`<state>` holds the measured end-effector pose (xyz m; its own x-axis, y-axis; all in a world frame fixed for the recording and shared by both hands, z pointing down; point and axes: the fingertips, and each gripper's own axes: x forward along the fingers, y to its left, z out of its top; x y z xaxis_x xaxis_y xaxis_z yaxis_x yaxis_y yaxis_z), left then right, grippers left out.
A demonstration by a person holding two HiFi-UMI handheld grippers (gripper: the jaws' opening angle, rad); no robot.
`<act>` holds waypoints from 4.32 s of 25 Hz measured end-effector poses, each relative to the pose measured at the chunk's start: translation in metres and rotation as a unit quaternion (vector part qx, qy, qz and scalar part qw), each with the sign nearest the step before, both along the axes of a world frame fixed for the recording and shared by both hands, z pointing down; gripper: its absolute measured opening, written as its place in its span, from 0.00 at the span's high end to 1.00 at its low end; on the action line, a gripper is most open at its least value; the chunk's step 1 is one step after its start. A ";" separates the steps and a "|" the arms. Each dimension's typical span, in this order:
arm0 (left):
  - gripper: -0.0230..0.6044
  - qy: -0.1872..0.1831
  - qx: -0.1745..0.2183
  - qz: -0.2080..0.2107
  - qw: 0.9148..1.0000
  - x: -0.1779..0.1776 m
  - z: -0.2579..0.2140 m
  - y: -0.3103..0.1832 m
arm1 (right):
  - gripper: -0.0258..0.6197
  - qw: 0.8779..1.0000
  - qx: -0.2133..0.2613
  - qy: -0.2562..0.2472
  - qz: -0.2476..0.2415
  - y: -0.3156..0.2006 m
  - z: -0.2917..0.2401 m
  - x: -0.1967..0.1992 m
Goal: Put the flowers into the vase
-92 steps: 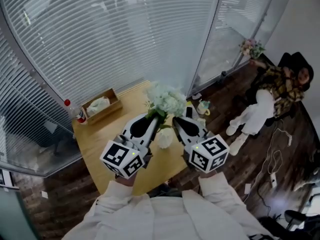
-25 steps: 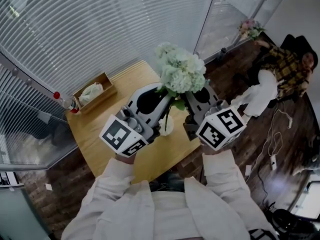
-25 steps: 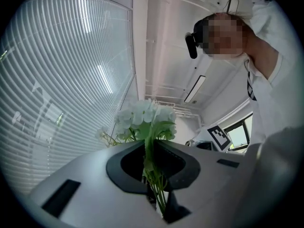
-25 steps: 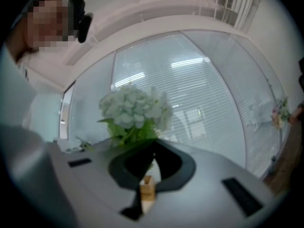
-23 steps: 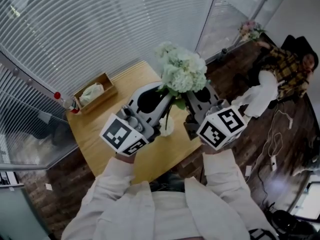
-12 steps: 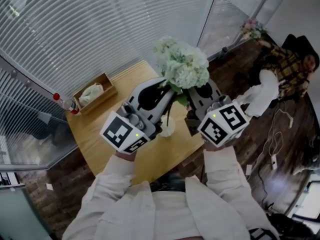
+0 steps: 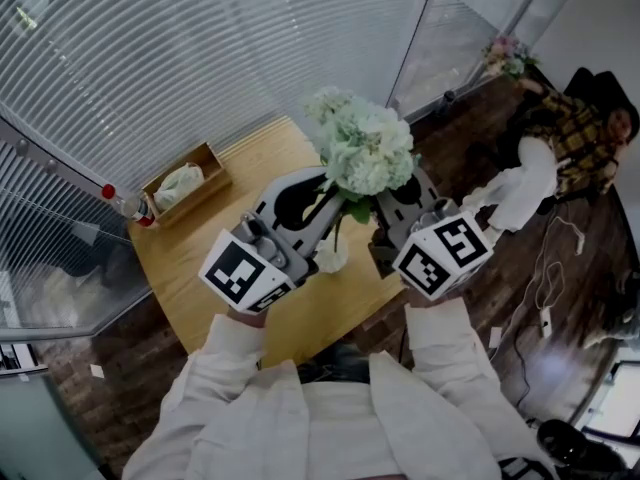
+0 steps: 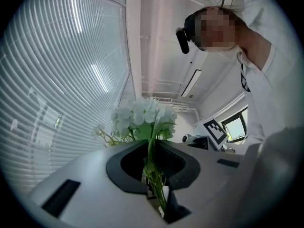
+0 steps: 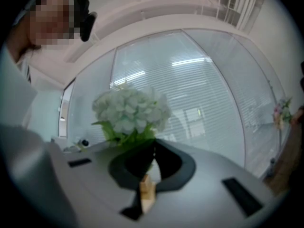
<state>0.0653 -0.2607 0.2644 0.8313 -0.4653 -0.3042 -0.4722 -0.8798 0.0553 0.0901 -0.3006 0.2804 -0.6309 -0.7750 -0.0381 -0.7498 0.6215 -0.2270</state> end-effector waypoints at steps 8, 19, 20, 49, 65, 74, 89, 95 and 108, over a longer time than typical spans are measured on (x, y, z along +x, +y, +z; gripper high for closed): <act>0.90 -0.036 -0.035 -0.001 0.999 -0.004 0.041 0.016 | 0.94 0.999 -0.042 0.010 0.002 0.018 0.042 -0.003; 0.90 -0.034 -0.059 -0.007 0.998 -0.015 0.058 0.028 | 0.94 0.998 -0.055 0.013 -0.004 0.035 0.058 -0.011; 0.90 -0.033 -0.061 -0.009 0.998 -0.016 0.060 0.029 | 0.94 0.998 -0.057 0.013 -0.004 0.036 0.059 -0.011; 0.87 -0.012 -0.197 -0.044 0.979 -0.028 0.117 0.057 | 0.94 0.991 -0.137 0.008 0.008 0.099 0.120 -0.005; 0.71 -0.003 -0.207 -0.048 0.977 -0.040 0.108 0.073 | 0.94 0.989 -0.145 0.003 -0.005 0.129 0.118 -0.018; 0.71 -0.013 -0.210 -0.067 0.975 -0.061 0.107 0.089 | 0.94 0.992 -0.127 0.017 -0.017 0.143 0.101 -0.027; 0.82 -0.036 -0.232 -0.059 0.970 -0.039 0.117 0.130 | 0.94 0.990 -0.129 0.013 -0.049 0.164 0.102 -0.035; 0.95 -0.047 -0.242 -0.098 0.964 -0.050 0.122 0.127 | 0.94 0.990 -0.121 0.015 -0.069 0.176 0.100 -0.041; 0.95 -0.049 -0.265 -0.075 0.960 -0.042 0.127 0.141 | 0.94 0.991 -0.114 0.022 -0.062 0.183 0.098 -0.043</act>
